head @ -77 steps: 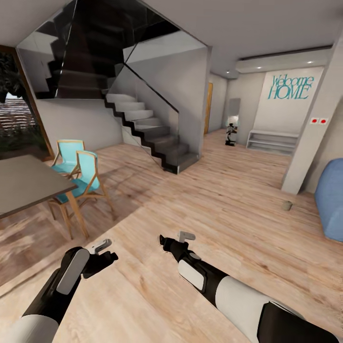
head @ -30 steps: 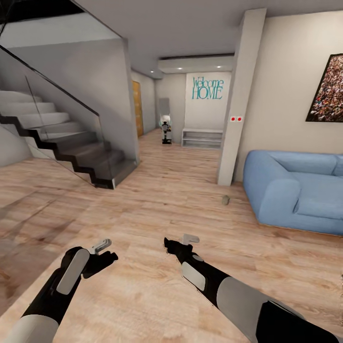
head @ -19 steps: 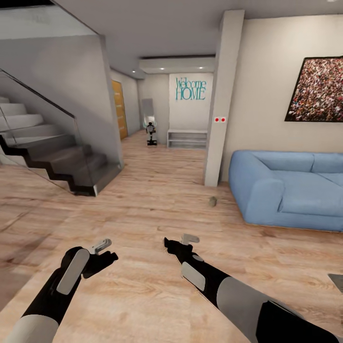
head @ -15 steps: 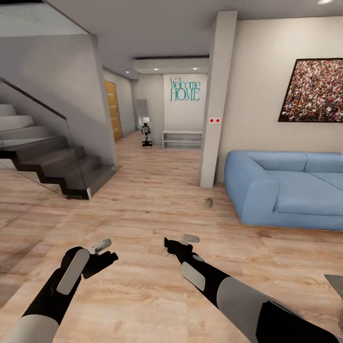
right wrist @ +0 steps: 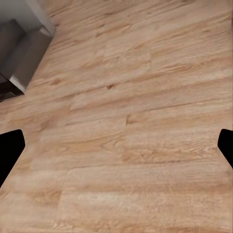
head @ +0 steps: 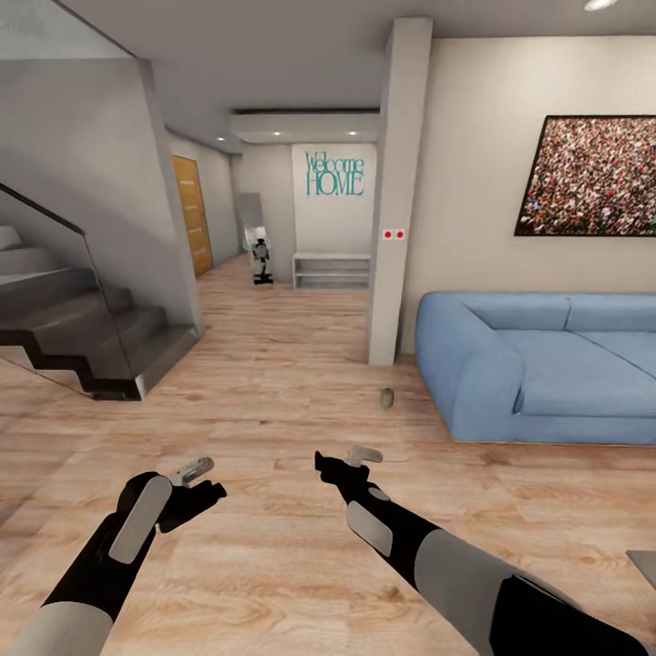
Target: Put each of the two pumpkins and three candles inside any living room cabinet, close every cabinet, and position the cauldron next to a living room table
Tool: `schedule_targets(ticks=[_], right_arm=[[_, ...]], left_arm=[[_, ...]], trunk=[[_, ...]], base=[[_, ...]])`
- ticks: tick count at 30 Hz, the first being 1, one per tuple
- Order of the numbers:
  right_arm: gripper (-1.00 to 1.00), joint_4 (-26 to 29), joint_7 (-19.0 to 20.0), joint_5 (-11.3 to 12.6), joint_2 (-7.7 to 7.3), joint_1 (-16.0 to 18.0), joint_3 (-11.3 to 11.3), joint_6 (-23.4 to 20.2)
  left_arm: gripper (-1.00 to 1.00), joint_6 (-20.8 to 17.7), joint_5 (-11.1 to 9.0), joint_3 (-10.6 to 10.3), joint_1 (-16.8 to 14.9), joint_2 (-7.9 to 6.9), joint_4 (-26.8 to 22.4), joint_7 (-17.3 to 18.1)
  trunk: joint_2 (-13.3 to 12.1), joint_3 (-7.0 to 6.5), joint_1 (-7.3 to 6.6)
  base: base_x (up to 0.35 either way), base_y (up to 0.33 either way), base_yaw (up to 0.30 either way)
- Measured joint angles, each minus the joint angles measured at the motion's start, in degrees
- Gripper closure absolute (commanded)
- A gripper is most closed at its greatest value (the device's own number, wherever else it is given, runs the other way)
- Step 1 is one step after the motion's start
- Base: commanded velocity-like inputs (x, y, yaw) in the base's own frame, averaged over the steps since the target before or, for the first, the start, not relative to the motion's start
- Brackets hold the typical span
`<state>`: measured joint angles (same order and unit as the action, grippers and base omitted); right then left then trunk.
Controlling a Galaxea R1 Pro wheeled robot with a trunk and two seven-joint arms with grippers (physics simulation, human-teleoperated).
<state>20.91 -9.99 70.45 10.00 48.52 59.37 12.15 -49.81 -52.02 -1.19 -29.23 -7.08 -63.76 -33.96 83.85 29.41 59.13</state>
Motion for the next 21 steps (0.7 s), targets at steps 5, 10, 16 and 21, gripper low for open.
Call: schedule_targets(ticks=[5,10,16,21], right_arm=[[-1.0,0.0,0.0,0.0,0.0,0.0,0.0,0.0],[-1.0,0.1,0.0,0.0,0.0,0.0,0.0,0.2],[-1.0,0.0,-0.1,0.1,0.0,0.0,-0.1,0.1],[-1.0,0.0,-0.1,0.2,0.0,0.0,-0.1,0.1]], left_arm=[[-1.0,0.0,-0.2,0.0,0.0,-0.09,0.0,0.0],[-1.0,0.0,-0.2,0.1,0.0,-0.15,0.0,0.0],[-1.0,0.0,-0.3,0.1,0.0,-0.17,0.0,0.0],[-1.0,0.0,-0.2,0.1,0.0,-0.16,0.0,0.0]], trunk=[[0.0,0.0,0.0],[0.0,0.0,0.0],[0.0,0.0,0.0],[0.0,0.0,0.0]], base=[[0.335,0.0,-0.001],[0.335,0.0,0.0],[0.335,0.0,0.0],[0.335,0.0,0.0]])
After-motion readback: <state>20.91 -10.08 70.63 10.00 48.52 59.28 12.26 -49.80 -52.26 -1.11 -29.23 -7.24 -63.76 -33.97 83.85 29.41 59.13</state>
